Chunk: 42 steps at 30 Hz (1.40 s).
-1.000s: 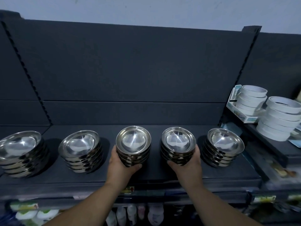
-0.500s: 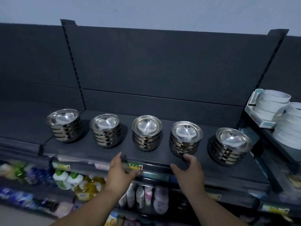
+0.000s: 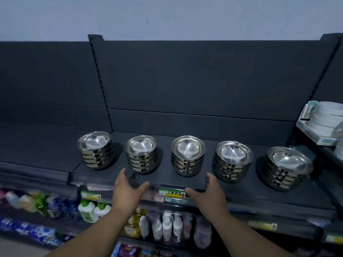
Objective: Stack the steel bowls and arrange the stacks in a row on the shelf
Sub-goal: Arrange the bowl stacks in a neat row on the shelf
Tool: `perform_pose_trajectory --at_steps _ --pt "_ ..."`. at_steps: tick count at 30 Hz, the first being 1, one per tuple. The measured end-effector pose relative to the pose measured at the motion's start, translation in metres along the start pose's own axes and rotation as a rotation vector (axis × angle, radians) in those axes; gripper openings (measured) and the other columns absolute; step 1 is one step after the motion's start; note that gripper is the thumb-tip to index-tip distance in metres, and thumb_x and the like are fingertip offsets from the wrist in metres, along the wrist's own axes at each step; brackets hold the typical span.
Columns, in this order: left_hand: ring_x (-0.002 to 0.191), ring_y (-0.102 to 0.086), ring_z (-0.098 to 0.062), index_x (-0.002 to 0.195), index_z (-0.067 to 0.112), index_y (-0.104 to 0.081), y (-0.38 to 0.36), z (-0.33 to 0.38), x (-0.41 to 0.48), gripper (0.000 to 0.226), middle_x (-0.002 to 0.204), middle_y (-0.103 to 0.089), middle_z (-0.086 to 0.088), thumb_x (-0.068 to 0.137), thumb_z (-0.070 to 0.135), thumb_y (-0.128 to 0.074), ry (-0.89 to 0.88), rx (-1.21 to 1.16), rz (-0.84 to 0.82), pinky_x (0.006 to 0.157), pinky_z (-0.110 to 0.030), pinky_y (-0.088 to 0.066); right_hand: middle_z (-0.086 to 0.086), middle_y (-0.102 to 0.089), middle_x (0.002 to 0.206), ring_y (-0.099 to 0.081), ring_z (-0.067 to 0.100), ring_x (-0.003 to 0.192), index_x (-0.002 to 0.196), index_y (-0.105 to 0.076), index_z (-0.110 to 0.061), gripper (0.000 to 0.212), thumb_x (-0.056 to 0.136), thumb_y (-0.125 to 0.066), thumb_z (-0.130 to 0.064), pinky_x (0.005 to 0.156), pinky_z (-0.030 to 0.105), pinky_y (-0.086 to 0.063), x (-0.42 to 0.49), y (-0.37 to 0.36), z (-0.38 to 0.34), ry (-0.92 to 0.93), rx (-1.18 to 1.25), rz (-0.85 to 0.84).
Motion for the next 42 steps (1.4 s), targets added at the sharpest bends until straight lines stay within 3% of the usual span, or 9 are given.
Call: perform_pose_trajectory --at_steps 3,8,12,16,20,24,36,40,42 --pt "0.140 -0.030 -0.027 0.151 0.015 -0.015 0.009 -0.007 0.031 0.106 0.155 -0.026 -0.008 0.071 0.033 -0.082 -0.009 -0.045 -0.034 0.112 -0.043 -0.033 0.007 -0.049 0.139 -0.049 0.017 0.119 0.142 -0.037 -0.009 0.082 0.075 -0.082 -0.026 0.089 0.021 -0.037 0.008 -0.015 -0.011 -0.029 -0.010 0.059" --pt "0.141 -0.029 -0.027 0.152 0.015 -0.010 0.011 -0.017 0.072 0.118 0.154 -0.026 -0.011 0.064 0.030 -0.087 -0.028 -0.081 -0.119 0.113 -0.040 -0.030 0.012 -0.040 0.150 -0.040 0.026 0.137 0.149 -0.026 -0.005 0.101 0.071 -0.084 -0.033 0.108 0.030 -0.034 0.024 -0.038 -0.018 -0.127 -0.020 0.213" --pt "0.138 -0.034 -0.027 0.151 0.017 -0.011 0.006 -0.020 0.091 0.123 0.152 -0.031 -0.010 0.058 0.023 -0.090 -0.068 -0.117 -0.168 0.110 -0.040 -0.033 0.011 -0.052 0.137 -0.051 0.028 0.125 0.140 -0.037 -0.008 0.087 0.071 -0.085 -0.030 0.092 0.025 -0.038 0.035 -0.051 -0.019 -0.205 -0.005 0.290" --pt "0.121 -0.046 -0.015 0.144 0.017 -0.028 0.002 -0.022 0.100 0.105 0.134 -0.048 0.000 0.059 0.015 -0.089 -0.181 -0.195 -0.214 0.098 -0.029 -0.039 0.011 -0.059 0.129 -0.058 0.028 0.116 0.133 -0.043 -0.008 0.082 0.067 -0.087 -0.031 0.087 0.026 -0.043 0.044 -0.064 -0.022 -0.246 0.017 0.362" --pt "0.112 -0.052 -0.014 0.130 0.027 -0.040 0.001 -0.024 0.110 0.090 0.120 -0.056 0.004 0.055 0.016 -0.090 -0.252 -0.206 -0.195 0.094 -0.029 -0.043 0.011 -0.061 0.127 -0.058 0.030 0.116 0.134 -0.045 -0.010 0.076 0.071 -0.085 -0.027 0.088 0.026 -0.041 0.052 -0.069 -0.029 -0.245 0.004 0.404" --pt "0.117 -0.051 -0.013 0.135 0.026 -0.038 0.000 -0.027 0.119 0.094 0.128 -0.054 0.005 0.056 0.021 -0.090 -0.262 -0.207 -0.198 0.101 -0.036 -0.044 0.011 -0.063 0.125 -0.060 0.031 0.113 0.132 -0.047 -0.011 0.075 0.070 -0.085 -0.028 0.091 0.030 -0.045 0.056 -0.073 -0.030 -0.256 -0.014 0.433" --pt "0.122 -0.048 -0.014 0.136 0.023 -0.038 -0.008 -0.027 0.134 0.095 0.132 -0.051 0.002 0.056 0.025 -0.090 -0.257 -0.173 -0.188 0.105 -0.037 -0.042 0.013 -0.060 0.128 -0.058 0.032 0.117 0.137 -0.043 -0.007 0.081 0.071 -0.085 -0.028 0.092 0.030 -0.044 0.057 -0.077 -0.029 -0.263 -0.014 0.455" --pt "0.132 -0.041 -0.021 0.146 0.014 -0.029 0.005 -0.036 0.125 0.099 0.146 -0.039 -0.007 0.066 0.027 -0.086 -0.186 -0.112 -0.216 0.110 -0.037 -0.036 0.015 -0.056 0.120 -0.057 0.032 0.108 0.115 -0.050 -0.002 0.065 0.068 -0.087 -0.027 0.089 0.035 -0.046 0.042 -0.087 -0.028 -0.310 -0.022 0.517" --pt "0.129 -0.044 -0.023 0.143 0.011 -0.034 0.017 -0.045 0.120 0.087 0.143 -0.040 -0.010 0.072 0.027 -0.081 -0.173 -0.058 -0.213 0.108 -0.036 -0.038 0.012 -0.056 0.109 -0.057 0.031 0.101 0.101 -0.050 -0.008 0.051 0.069 -0.085 -0.026 0.086 0.034 -0.045 0.035 -0.099 -0.031 -0.285 -0.051 0.484"
Point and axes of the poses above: each hand's wrist, its own x-axis towards the middle knuckle, its own y-axis out of the back of the hand, z = x × y, the point moved 2 cm from there along x, towards the middle knuckle
